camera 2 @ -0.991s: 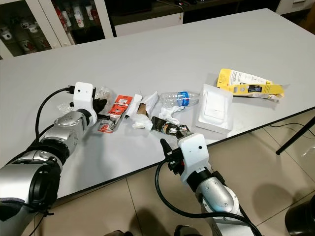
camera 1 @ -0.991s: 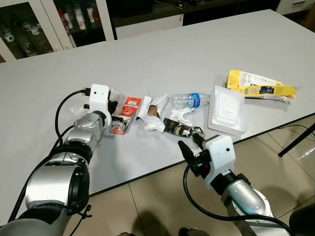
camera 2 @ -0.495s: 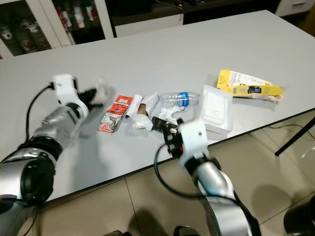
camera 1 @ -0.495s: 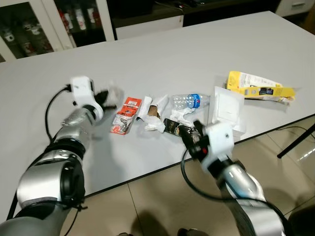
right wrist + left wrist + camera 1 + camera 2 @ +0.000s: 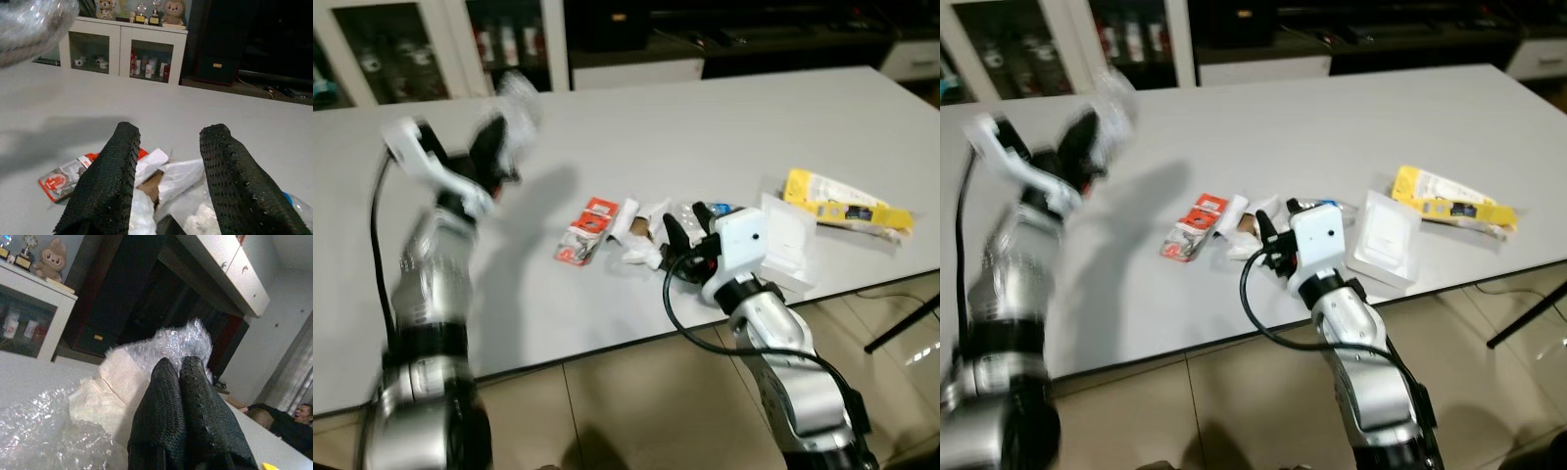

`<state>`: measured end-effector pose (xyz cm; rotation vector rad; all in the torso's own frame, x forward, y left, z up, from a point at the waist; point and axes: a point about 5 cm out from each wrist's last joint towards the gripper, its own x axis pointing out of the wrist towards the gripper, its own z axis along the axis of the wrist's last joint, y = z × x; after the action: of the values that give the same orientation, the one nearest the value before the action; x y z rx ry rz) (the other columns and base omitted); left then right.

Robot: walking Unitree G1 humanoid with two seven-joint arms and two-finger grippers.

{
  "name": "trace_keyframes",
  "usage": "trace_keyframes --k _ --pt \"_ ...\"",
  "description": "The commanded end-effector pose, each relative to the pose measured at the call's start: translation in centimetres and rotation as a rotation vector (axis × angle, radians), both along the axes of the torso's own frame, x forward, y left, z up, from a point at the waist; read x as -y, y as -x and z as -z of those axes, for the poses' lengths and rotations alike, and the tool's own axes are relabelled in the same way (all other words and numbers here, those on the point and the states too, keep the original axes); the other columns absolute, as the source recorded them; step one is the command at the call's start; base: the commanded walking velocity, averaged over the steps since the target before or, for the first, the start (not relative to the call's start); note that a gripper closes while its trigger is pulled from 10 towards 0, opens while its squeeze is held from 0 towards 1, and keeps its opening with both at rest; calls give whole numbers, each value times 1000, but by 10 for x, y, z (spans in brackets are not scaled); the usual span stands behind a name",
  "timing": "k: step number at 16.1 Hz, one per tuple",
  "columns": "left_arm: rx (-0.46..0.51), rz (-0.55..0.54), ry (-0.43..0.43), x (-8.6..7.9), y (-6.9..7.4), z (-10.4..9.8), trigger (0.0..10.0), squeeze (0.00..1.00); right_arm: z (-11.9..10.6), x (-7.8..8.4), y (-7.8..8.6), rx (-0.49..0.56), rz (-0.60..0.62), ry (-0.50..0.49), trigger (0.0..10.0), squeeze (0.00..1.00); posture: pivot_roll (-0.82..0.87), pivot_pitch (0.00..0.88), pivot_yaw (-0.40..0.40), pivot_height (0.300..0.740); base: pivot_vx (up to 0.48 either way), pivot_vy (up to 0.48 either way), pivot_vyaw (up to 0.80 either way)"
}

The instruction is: Picking trash to rubbish bin

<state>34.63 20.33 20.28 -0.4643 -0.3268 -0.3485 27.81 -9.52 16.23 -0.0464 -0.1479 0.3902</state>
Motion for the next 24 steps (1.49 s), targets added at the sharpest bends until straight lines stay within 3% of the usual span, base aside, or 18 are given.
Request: trace_keyframes --k 1,3,7,8,10,12,13,14,15,16,18,19,21,24 --pt "22 22 -31 16 6 -11 0 0 -2 5 -2 20 24 -1 10000 0 42 0 -56 740 0 0 0" --pt "-1 34 -34 31 22 -10 0 0 -2 6 -3 37 20 18 10000 0 44 0 -63 740 0 0 0" --pt "27 261 149 61 52 -22 0 0 -2 10 -4 55 55 13 10000 0 44 0 -65 740 0 0 0" --pt "29 295 216 63 55 -25 0 0 -2 13 -5 57 83 7 10000 0 42 0 -62 740 0 0 0" --pt "25 326 234 66 57 -26 0 0 -2 15 -6 55 94 3 10000 0 40 0 -60 740 0 0 0" --pt "-33 341 145 74 60 -19 0 0 1 18 -4 58 107 27 10000 0 29 0 -45 740 0 0 0" --pt "-65 243 45 71 57 -12 0 0 2 21 -4 53 137 41 10000 0 24 0 -40 740 0 0 0" --pt "-98 191 -6 69 54 -7 8549 0 3 23 -4 53 147 44 10000 0 24 0 -40 740 0 0 0" --pt "-122 104 -107 64 53 -1 10000 0 4 26 -4 52 169 60 10000 0 13 0 -32 740 0 0 0" --pt "-110 55 -153 60 54 0 10000 0 5 29 -4 48 190 66 10000 0 13 0 -32 740 0 0 0" --pt "-151 -42 -402 55 57 16 10000 0 9 34 -4 22 209 69 10000 0 11 0 -38 740 0 0 0" --pt "-178 -71 -463 53 59 26 10000 0 11 35 -3 7 212 51 10000 0 14 0 -42 740 0 0 0" --pt "-217 -158 -534 46 64 42 10000 0 19 35 -3 -26 201 61 10000 0 3 0 -53 740 0 0 0" --pt "-221 -179 -555 46 67 47 10000 0 30 37 -2 -82 199 75 10000 0 5 0 -60 740 0 0 -210"
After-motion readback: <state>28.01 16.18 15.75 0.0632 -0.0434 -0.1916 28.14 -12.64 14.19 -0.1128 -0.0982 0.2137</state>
